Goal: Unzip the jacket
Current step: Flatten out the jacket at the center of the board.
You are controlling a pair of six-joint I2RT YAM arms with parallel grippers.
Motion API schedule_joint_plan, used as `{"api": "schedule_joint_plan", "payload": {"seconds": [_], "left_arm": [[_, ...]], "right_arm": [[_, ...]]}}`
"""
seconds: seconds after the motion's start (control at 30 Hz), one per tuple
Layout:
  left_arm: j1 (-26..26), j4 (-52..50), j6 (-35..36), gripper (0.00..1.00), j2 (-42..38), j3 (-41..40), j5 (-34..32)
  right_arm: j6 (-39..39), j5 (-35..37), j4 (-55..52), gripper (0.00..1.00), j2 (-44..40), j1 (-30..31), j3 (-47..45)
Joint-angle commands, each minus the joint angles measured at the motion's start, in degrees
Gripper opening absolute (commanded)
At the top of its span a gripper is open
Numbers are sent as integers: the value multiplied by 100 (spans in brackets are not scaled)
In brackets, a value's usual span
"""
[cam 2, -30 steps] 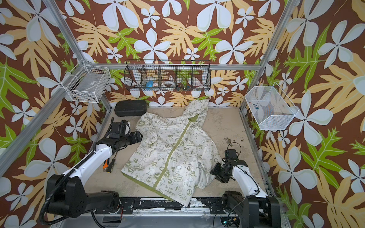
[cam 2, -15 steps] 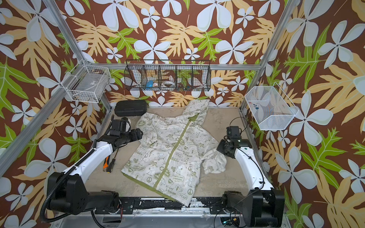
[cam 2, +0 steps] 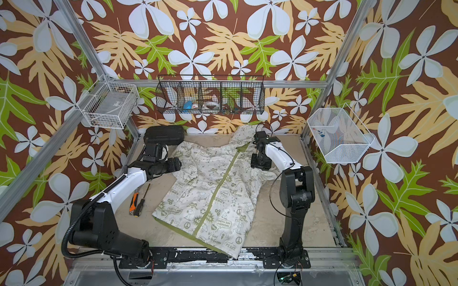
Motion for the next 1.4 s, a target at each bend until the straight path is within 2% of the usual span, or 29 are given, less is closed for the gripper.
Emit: {"api": "schedule_joint_plan", "payload": {"seconds": [0.0,0.13,0.23,0.3,0.4,0.57,0.77,0.93,1.0,1.1,1.13,1.23,1.37], "left_arm": [[1,-73,146,86,22,34,-68],[2,-37,165,86,22,-59,-60],[2,-2,146,86,-5,-125,-64],[-5,32,170,86,-53,-171,-52],[-5,73,232,86,-115,-196,-51],[-1,40,416,89,-247,-195,-173],[2,-2,534,91,-400,-302,-214],[-2,-8,559,92,-414,-343,-216],[-3,3,559,93,-387,-342,-219],[-1,7,562,93,-289,-300,-251],[-1,7,555,93,-250,-270,-266],[-4,-7,520,93,-158,-207,-290],[-4,10,423,93,-94,-143,-283]], "right_arm": [[40,-529,-47,100,-531,-148,61],[14,-1137,169,98,-1274,-887,-564],[61,-1465,772,91,-1734,-1711,-1496],[-121,-1364,909,86,-1682,-2071,-1822],[-378,-964,953,85,-1263,-2229,-1896],[-356,-534,1292,84,-614,-2231,-1658],[-236,-103,1509,76,151,-2226,-1319],[-45,15,1851,61,299,-2287,-1702],[61,-112,2014,45,219,-2370,-1980],[123,-83,2107,16,53,-2557,-2293],[153,-46,2093,0,-28,-2681,-2394],[279,-42,2064,0,-394,-3268,-2717],[499,-196,2102,0,-1048,-4448,-3204]]}}
